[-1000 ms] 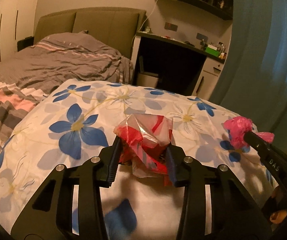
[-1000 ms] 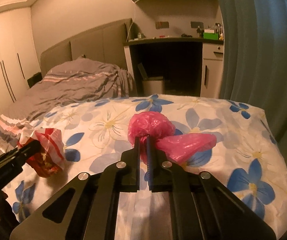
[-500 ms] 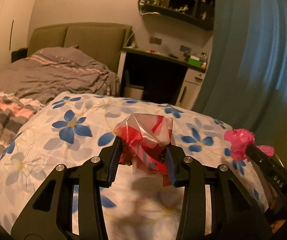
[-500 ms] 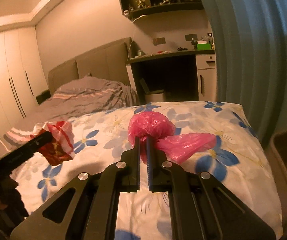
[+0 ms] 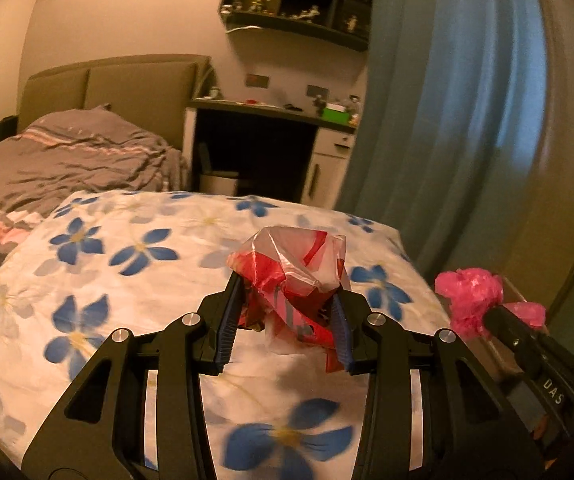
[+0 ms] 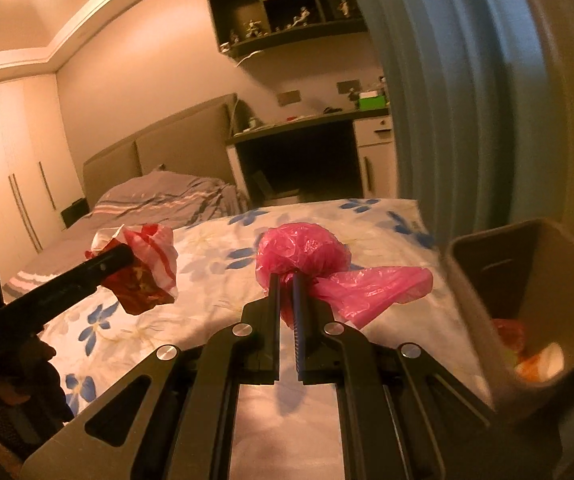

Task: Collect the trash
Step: 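Carry the red wrapper and pink bag in both tools over the bin, then open both tools to drop the wrapper and bag into the bin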

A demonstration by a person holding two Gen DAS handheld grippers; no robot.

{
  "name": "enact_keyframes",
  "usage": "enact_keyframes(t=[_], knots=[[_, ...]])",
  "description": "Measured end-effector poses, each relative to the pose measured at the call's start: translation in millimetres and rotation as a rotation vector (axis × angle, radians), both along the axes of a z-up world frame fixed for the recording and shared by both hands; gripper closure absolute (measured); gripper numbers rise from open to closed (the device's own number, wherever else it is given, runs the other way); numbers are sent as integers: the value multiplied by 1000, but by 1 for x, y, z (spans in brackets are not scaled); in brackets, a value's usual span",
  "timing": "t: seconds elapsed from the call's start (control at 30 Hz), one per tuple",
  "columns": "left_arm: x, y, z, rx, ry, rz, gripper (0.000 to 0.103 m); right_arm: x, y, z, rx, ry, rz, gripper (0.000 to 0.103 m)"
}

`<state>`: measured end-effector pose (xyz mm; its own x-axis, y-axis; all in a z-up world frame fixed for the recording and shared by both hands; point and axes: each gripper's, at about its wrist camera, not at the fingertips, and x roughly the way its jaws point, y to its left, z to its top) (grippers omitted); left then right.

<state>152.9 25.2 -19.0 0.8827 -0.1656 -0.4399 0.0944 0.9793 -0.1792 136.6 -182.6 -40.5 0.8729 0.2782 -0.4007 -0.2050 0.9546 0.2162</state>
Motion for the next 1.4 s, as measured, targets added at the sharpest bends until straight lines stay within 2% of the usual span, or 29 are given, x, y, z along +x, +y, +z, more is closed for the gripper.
enact_keyframes(t=[0.5,0.97,1.4], knots=[[0,-106,5,69,-18,-184,64,-22,-79,1,24,-53,-159,96],[22,-214,-2,51,-49,-396,64,-16,-168,-7,12,-59,-354,96],[49,-278,-28,37,-10,-513,62,1,-204,-16,5,-53,-387,96]])
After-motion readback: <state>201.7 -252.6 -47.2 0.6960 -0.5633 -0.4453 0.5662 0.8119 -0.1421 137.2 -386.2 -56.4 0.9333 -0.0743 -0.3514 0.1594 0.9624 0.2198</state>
